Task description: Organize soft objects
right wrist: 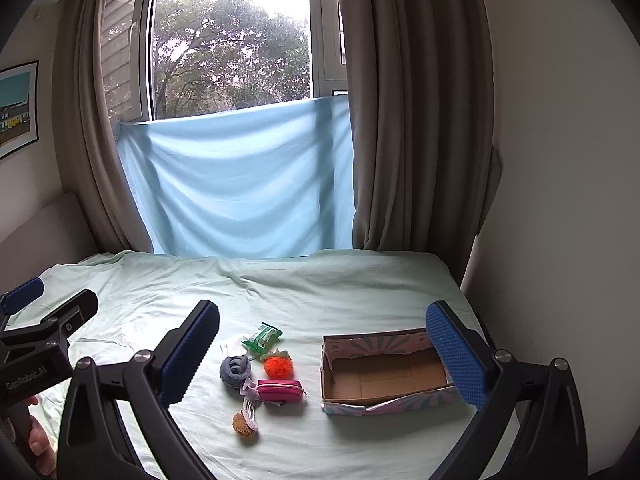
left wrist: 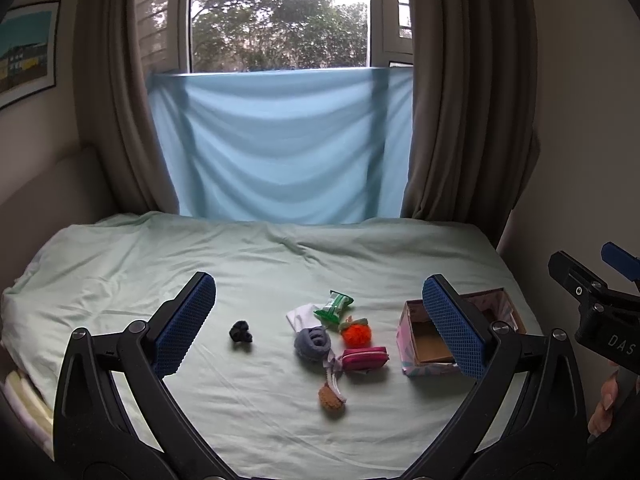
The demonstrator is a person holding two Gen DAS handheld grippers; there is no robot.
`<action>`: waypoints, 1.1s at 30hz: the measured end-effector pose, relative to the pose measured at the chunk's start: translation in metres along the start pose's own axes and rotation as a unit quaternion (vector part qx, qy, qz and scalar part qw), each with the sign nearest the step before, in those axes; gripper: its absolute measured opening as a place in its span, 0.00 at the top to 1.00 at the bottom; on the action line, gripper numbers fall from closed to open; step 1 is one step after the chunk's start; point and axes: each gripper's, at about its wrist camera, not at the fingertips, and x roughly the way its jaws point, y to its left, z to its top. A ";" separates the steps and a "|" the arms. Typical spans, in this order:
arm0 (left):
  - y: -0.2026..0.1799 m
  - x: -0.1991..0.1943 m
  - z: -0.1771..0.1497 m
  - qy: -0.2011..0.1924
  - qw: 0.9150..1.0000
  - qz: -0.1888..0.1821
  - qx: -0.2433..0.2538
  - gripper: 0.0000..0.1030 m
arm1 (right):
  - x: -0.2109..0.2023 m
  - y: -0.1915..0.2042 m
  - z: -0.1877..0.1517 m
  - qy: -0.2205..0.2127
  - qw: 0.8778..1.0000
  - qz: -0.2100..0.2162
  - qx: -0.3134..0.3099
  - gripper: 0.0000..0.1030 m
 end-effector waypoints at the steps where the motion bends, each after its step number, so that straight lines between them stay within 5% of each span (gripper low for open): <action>1: 0.000 0.000 0.000 -0.001 1.000 0.000 0.000 0.00 | 0.000 0.000 0.000 0.000 1.000 0.000 0.000 0.00; 24: 0.005 -0.005 0.000 0.009 1.000 0.006 -0.016 0.00 | 0.000 -0.001 0.003 -0.006 1.000 0.018 -0.006 0.00; 33: 0.042 0.001 -0.011 0.041 0.996 0.055 -0.057 0.00 | 0.004 0.005 0.001 0.013 0.999 0.038 -0.027 0.00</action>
